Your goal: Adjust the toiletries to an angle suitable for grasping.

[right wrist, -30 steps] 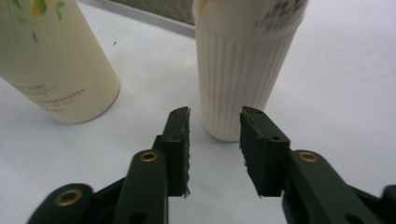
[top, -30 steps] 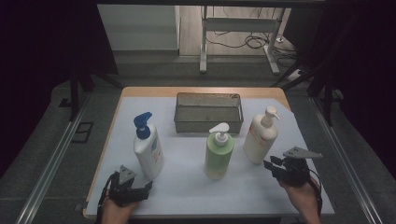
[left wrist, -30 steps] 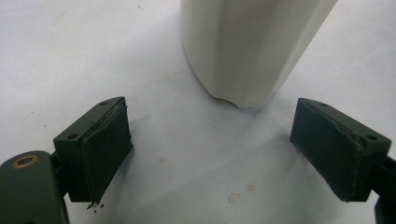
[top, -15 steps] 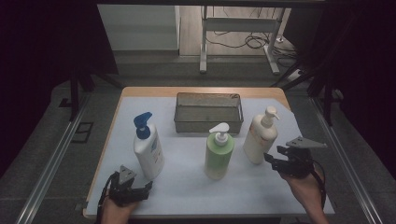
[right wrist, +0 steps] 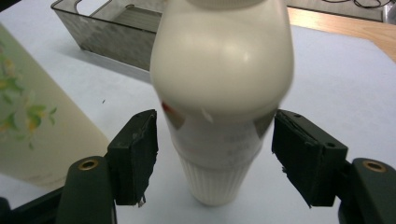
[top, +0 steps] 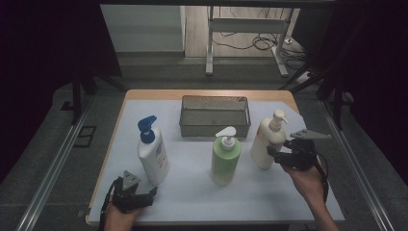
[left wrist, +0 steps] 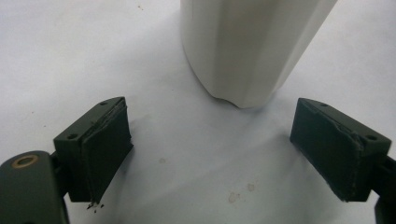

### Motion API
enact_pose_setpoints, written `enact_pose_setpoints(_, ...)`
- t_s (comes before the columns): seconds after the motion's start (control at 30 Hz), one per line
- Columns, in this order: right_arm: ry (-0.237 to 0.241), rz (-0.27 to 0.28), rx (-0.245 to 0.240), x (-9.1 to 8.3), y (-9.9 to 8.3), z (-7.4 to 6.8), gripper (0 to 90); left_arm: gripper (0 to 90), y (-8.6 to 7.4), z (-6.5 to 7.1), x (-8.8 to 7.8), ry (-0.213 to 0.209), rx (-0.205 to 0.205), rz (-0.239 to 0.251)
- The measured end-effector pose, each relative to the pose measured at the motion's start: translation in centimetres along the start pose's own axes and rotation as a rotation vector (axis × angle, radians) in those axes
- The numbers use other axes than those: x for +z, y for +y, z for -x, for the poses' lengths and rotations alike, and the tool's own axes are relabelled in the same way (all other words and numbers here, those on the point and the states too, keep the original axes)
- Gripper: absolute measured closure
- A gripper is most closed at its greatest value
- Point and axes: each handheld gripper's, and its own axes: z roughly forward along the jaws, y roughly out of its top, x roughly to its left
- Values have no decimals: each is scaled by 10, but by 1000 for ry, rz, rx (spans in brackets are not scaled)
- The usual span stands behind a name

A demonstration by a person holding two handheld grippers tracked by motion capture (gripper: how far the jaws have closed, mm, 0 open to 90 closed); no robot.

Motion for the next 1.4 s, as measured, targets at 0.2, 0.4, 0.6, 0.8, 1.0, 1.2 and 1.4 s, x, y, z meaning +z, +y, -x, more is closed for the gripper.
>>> enact_pose_setpoints(0.2,-17,-3,11,12,9,-2,306,120,0,0,0,-1,-4,0)
enact_pose_setpoints(0.4,-36,-8,9,22,17,-3,306,120,0,0,0,-1,-4,0)
enact_pose_setpoints(0.6,-63,-17,-2,31,21,-5,321,120,0,0,0,-1,-4,0)
enact_pose_setpoints(0.8,-71,-21,-15,34,22,-5,344,120,0,0,0,-1,-4,-1)
enact_pose_setpoints(1.0,-58,-29,-25,32,22,-1,360,120,0,0,0,-1,-4,0)
enact_pose_setpoints(1.2,-45,-30,-28,29,22,0,365,120,0,0,0,-1,-4,0)
enact_pose_setpoints(1.4,-1,-32,-11,23,26,1,366,120,0,0,0,-1,-4,0)
